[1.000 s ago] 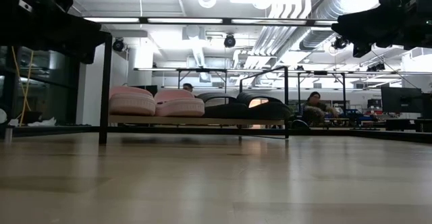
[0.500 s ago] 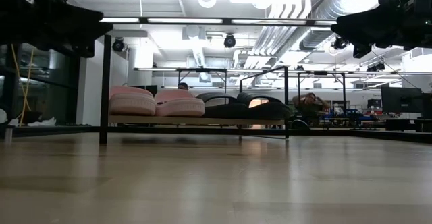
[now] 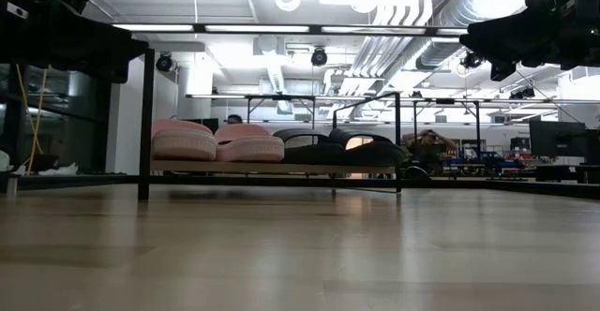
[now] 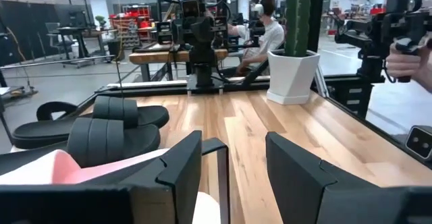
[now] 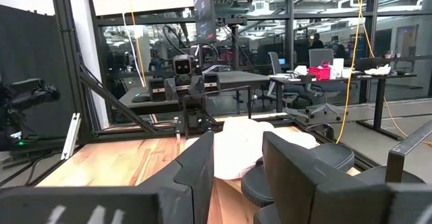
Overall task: Pick and place slides into the shelf
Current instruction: Return to Home Position
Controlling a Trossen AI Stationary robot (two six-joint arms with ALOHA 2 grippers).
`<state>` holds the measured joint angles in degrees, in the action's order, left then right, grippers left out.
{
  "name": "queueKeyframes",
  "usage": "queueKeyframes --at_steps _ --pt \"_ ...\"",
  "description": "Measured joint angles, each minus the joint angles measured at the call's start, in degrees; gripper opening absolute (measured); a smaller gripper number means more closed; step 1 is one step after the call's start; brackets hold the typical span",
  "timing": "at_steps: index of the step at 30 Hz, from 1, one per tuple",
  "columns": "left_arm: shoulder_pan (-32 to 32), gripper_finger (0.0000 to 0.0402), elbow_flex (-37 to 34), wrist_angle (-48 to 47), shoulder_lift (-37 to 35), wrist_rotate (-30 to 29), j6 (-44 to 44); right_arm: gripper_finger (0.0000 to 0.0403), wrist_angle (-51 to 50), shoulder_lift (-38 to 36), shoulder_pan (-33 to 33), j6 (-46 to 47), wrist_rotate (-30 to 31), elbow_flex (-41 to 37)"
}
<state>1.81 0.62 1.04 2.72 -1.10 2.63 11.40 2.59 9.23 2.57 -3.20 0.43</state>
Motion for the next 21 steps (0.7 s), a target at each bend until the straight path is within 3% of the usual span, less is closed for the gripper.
queueKeyframes --at_steps 21 --pt "0.0 0.0150 0.0 0.1 0.0 0.1 -1.4 0.0117 -1.5 0.0 0.0 -1.1 0.0 0.0"
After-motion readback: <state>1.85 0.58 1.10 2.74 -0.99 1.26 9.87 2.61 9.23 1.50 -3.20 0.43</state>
